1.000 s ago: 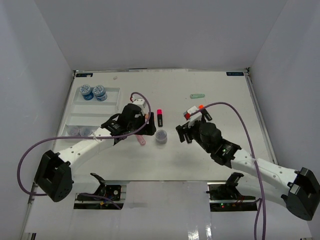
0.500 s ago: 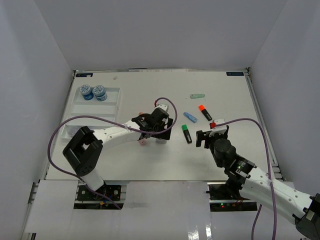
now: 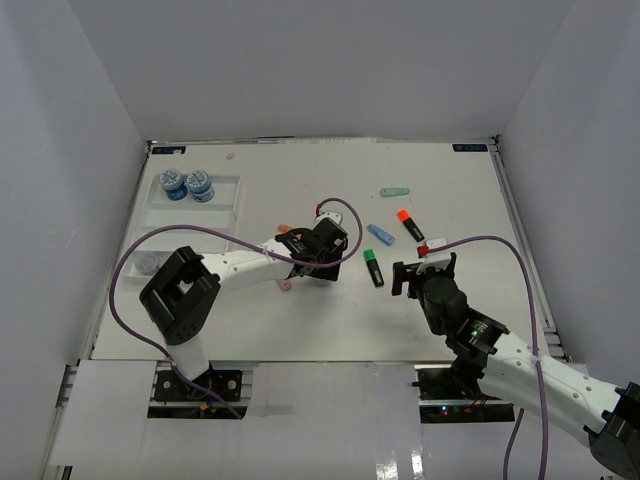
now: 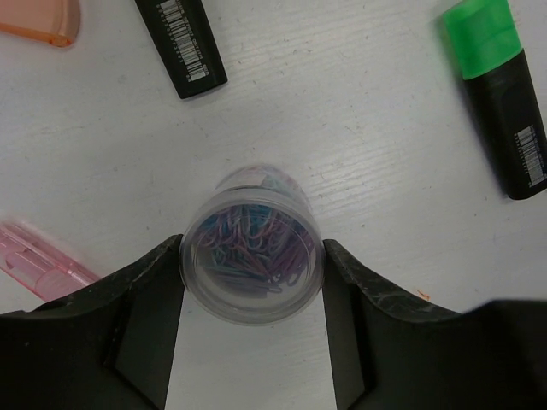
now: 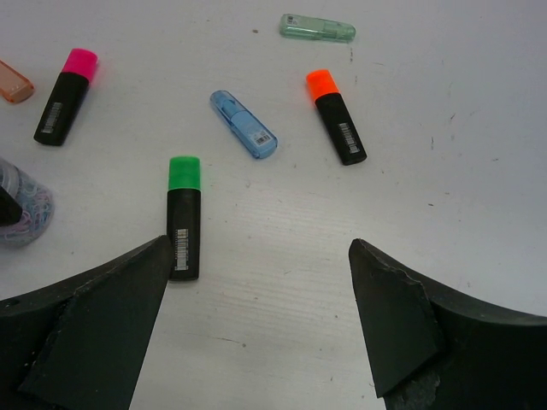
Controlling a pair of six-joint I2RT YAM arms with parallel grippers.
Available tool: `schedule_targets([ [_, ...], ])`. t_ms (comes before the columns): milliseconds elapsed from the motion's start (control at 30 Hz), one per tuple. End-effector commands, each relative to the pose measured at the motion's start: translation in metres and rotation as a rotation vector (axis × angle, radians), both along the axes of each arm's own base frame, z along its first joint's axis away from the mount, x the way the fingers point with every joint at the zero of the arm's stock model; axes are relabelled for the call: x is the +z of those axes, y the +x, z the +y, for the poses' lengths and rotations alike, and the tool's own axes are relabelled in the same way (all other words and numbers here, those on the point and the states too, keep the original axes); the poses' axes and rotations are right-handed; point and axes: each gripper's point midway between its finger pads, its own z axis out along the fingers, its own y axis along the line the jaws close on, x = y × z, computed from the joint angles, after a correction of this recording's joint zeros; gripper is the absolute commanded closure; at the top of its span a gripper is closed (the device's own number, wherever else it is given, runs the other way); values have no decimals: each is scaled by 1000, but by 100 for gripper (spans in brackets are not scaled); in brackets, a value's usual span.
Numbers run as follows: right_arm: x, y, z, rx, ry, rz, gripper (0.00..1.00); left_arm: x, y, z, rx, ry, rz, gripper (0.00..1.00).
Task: Sort the stationery into containers
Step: Pick up the stationery from the center of the board, then place the stationery in the storage box.
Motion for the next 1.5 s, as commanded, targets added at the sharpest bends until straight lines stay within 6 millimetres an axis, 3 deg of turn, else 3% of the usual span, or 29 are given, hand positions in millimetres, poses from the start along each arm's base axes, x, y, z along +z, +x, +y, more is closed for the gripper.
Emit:
schedule_targets([
  [0, 4, 3, -2, -33, 36, -20, 10, 14, 4, -11, 1, -33, -24, 40],
  [100, 5, 3, -2, -31, 38, -21, 10, 18, 4, -9, 13, -42, -27, 49],
  [200, 5, 2, -2, -29, 38, -22, 10, 23, 2, 1, 47, -20, -38, 51],
  [333, 5, 2, -2, -22, 43, -24, 10, 58, 9, 34, 140, 6, -122, 51],
  [500, 6, 1, 1, -5, 50, -24, 10, 76, 13, 106, 291, 25, -124, 50],
  [567, 7, 1, 2, 1, 53, -24, 10, 92, 18, 142, 379, -7, -154, 50],
  [600, 6, 1, 2, -1, 52, -23, 10, 89, 19, 168, 434, 11, -149, 50],
  [667, 7, 0, 3, 5, 58, -26, 10, 101, 17, 192, 486, -4, -180, 49],
  [700, 7, 0, 3, 6, 58, -26, 10, 98, 17, 214, 539, 10, -175, 49],
  [900, 7, 0, 5, 17, 61, -26, 10, 90, 20, 273, 659, 8, -173, 48],
  [1133, 7, -1, 7, 30, 65, -25, 10, 71, 27, 309, 747, 1, -170, 46],
  [1467, 6, -1, 8, 32, 61, -20, 10, 44, 29, 307, 735, 2, -95, 40],
])
